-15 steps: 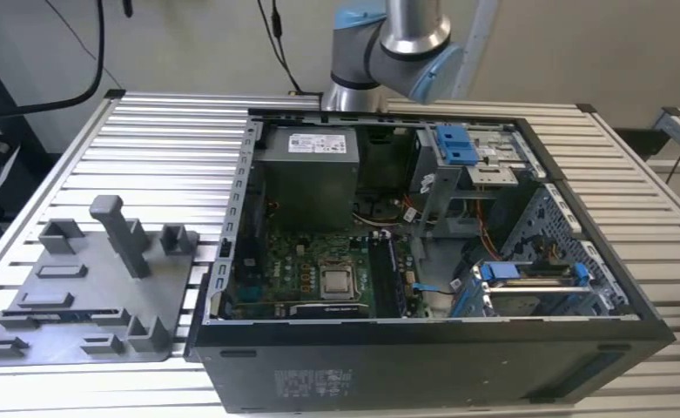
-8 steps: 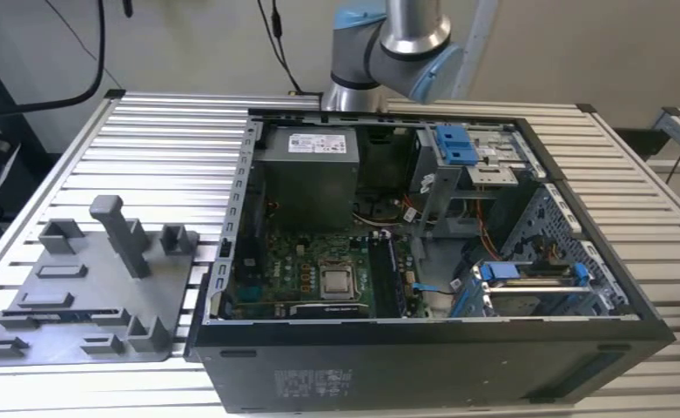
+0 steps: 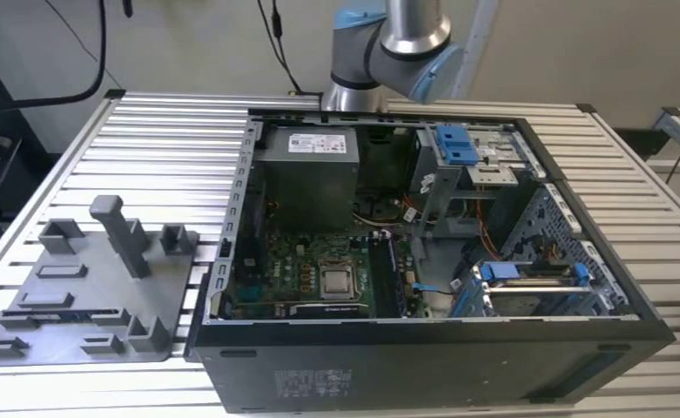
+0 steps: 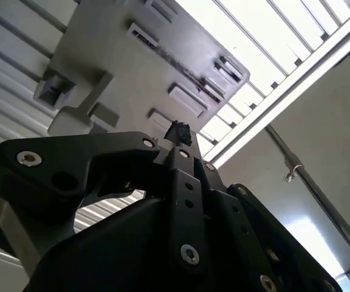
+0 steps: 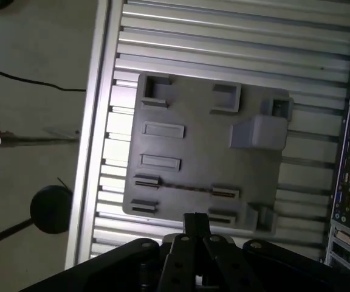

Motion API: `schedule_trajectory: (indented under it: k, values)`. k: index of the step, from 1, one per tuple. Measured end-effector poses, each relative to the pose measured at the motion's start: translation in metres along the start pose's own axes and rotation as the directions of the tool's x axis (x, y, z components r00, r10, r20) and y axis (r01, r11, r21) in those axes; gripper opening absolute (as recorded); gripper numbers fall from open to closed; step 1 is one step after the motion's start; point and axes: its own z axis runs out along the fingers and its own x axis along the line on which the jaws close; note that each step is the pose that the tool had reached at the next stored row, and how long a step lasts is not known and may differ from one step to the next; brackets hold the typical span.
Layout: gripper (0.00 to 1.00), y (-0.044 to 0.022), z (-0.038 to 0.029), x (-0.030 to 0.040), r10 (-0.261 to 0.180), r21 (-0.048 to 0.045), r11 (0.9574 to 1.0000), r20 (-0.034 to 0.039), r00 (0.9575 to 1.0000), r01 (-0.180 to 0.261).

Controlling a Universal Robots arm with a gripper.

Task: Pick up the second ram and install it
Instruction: 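Pick up the second ram and move it above second insertion slot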

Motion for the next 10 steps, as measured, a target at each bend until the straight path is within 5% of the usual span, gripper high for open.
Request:
schedule_trajectory:
  k: [5, 10]
  values:
    - [0.11, 0.0000, -0.0001, 0.0000, -0.077, 0.0013, 0.9970, -0.0037, 0.9970, 0.077]
    - [0.11, 0.0000, -0.0001, 0.0000, -0.164, 0.0022, 0.9865, -0.0077, 0.9865, 0.164]
